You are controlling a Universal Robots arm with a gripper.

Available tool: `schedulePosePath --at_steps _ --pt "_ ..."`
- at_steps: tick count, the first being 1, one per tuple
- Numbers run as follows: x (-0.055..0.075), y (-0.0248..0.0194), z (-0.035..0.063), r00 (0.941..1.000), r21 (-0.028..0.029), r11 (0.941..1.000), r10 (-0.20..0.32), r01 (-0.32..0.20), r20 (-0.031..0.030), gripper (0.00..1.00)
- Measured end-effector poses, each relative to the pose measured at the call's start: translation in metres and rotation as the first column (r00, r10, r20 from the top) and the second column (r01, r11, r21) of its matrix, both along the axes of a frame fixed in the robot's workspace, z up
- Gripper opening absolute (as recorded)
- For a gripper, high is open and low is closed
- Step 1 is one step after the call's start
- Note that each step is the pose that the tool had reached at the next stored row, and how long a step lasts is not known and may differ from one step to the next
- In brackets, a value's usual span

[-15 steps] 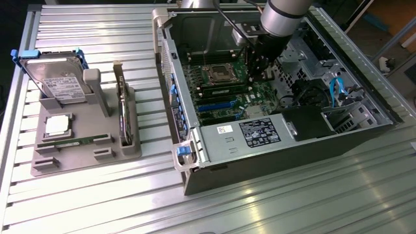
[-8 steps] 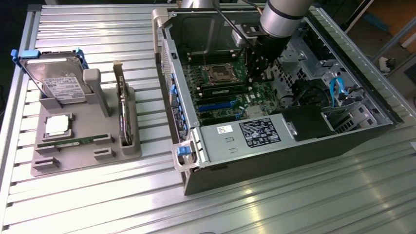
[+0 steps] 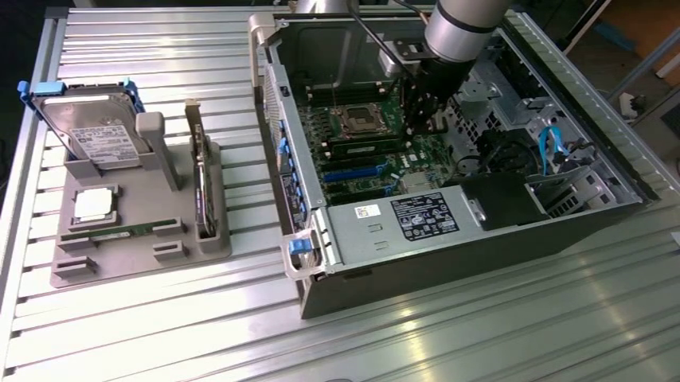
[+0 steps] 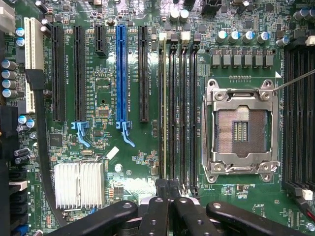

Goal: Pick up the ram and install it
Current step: 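Press down the ram until it locks into place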

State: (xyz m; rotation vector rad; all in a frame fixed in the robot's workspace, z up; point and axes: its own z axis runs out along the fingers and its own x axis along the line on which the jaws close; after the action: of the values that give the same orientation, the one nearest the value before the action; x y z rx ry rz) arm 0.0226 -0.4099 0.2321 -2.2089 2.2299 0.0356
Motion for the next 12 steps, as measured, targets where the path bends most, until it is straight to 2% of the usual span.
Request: schedulePosePath --at_steps 12 --pt "0.0 0.0001 -0.0004 1.0 0.0011 1.0 0.0 0.0 0.0004 0.11"
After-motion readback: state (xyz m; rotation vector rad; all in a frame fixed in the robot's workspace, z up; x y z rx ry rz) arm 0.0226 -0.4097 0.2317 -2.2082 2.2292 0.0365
